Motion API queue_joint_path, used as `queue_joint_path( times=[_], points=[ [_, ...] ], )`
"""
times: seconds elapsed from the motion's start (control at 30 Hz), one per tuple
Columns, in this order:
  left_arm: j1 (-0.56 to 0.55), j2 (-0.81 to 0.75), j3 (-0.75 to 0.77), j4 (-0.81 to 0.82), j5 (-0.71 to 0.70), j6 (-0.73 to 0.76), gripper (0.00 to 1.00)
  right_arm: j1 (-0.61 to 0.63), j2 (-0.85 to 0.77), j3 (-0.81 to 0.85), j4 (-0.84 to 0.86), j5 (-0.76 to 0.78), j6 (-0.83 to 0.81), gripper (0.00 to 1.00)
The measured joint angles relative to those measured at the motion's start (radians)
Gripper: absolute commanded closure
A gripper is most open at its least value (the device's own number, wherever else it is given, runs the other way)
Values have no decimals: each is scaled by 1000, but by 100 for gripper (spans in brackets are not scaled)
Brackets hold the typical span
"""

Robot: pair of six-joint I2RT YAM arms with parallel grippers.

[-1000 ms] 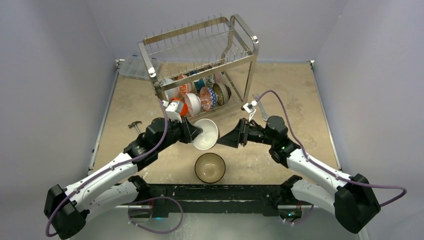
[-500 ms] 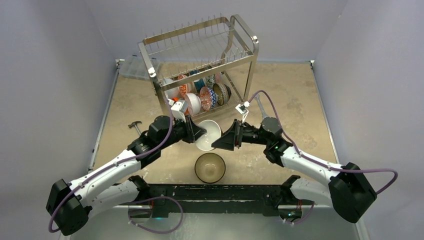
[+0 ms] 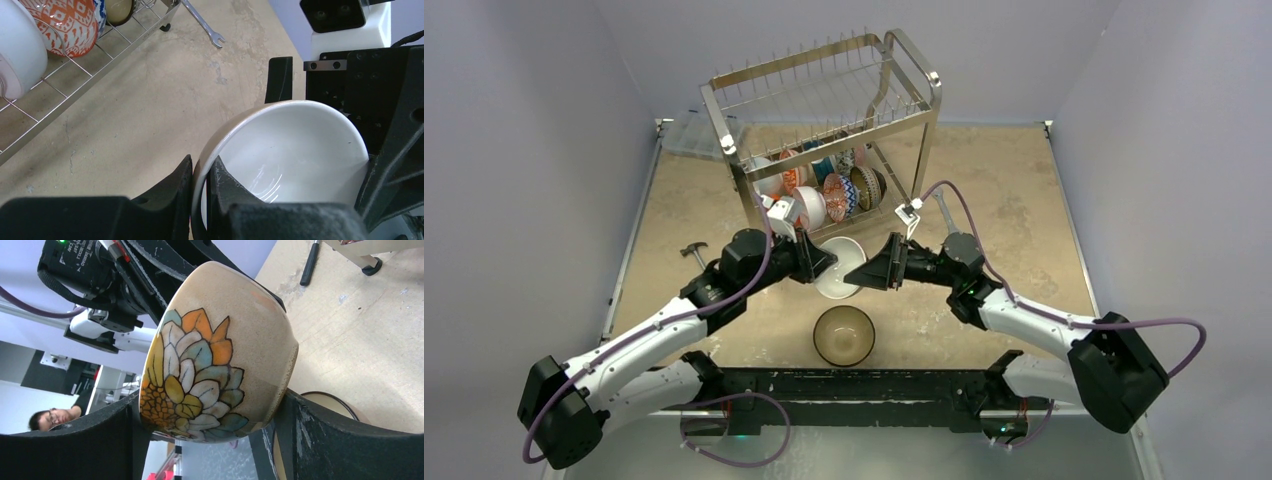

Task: Load the bowls into the dish rack
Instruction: Pick up the bowl from the center of the board.

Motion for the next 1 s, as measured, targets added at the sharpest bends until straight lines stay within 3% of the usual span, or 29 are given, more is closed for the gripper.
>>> queue_joint_path(
  times=[0.1, 0.2, 0.33, 0.43, 0.47, 0.73, 0.83, 1.0],
  points=[
    [4, 4, 0, 6, 1, 7, 100, 0, 26, 0, 36, 10, 30, 18],
    [5, 12, 1, 7, -2, 13, 100, 0, 52, 0, 60, 18, 52, 28],
    [12, 13, 2, -4, -23, 23, 100, -1, 79, 0, 77, 28, 63, 57],
    [12, 13, 3, -18, -34, 32, 100, -1, 91, 0, 82, 29, 64, 90],
    [12, 13, 3, -19, -35, 32, 94, -1, 92, 0, 82, 29, 64, 100],
    [-3, 4, 6, -24, -21, 31, 26, 7, 73, 13, 16, 40, 34, 100],
    [-4, -20, 7, -25, -23, 14, 14, 7, 33, 20, -68, 65, 0, 100],
    [-4, -71, 17, -24, -22, -17, 6, -24, -28, 21, -143, 79, -26, 100]
  ],
)
